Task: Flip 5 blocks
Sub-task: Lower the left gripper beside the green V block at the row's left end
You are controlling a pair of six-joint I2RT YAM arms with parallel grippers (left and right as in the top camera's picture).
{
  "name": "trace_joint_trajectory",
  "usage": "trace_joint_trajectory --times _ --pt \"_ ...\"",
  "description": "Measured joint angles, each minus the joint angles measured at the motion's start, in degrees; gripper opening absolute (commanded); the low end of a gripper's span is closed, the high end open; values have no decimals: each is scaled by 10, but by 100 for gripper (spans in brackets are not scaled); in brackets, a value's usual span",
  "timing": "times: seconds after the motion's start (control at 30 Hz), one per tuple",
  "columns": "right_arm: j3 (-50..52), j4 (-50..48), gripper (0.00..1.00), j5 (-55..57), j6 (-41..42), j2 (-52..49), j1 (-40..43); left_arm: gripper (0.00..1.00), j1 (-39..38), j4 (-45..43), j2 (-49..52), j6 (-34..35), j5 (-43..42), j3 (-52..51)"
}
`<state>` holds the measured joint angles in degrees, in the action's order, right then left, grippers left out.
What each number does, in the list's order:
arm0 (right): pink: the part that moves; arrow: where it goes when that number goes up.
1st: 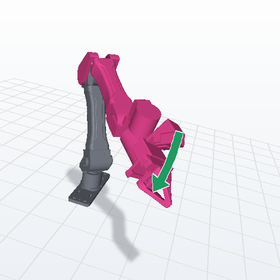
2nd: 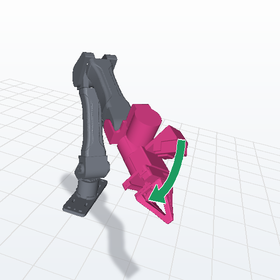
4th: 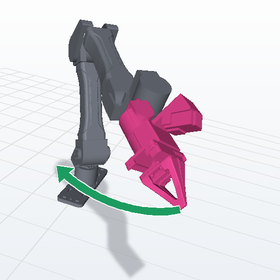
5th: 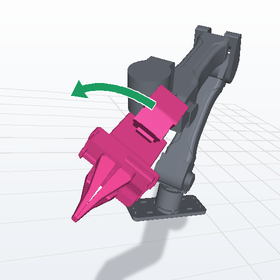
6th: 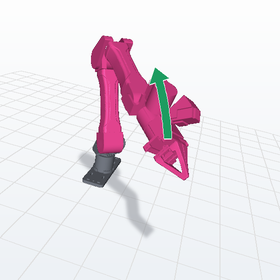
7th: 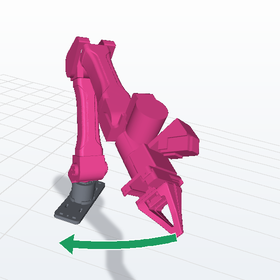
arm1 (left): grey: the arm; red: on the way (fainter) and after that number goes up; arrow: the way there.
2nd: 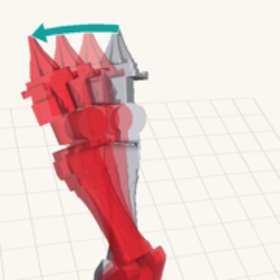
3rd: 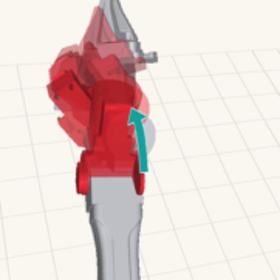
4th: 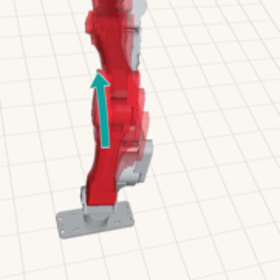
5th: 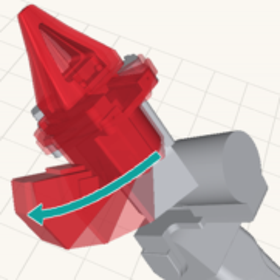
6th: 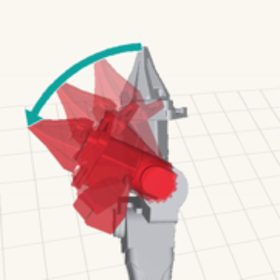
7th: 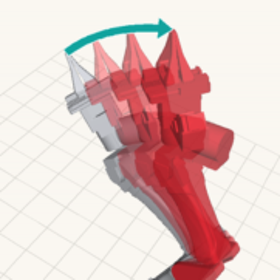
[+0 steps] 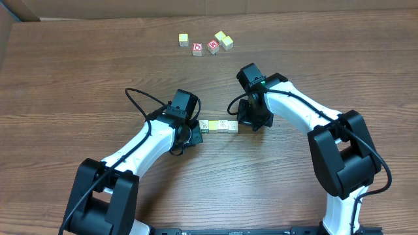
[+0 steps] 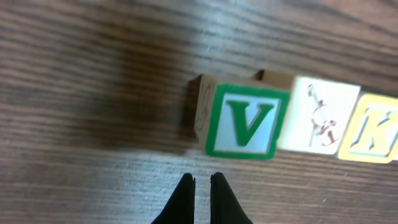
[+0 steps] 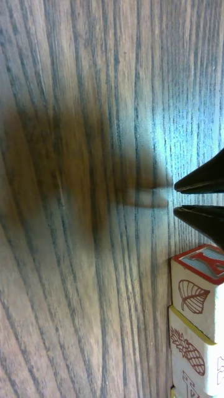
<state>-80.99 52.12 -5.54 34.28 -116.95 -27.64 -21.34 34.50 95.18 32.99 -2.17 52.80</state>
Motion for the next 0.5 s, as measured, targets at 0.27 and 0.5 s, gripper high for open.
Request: trace_joint_trajectory --times 0.27,0.5 --pt "0 0 10 0 0 0 0 4 0 -16 0 0 0 0" --pt "0 0 10 0 0 0 0 4 0 -24 0 0 0 0"
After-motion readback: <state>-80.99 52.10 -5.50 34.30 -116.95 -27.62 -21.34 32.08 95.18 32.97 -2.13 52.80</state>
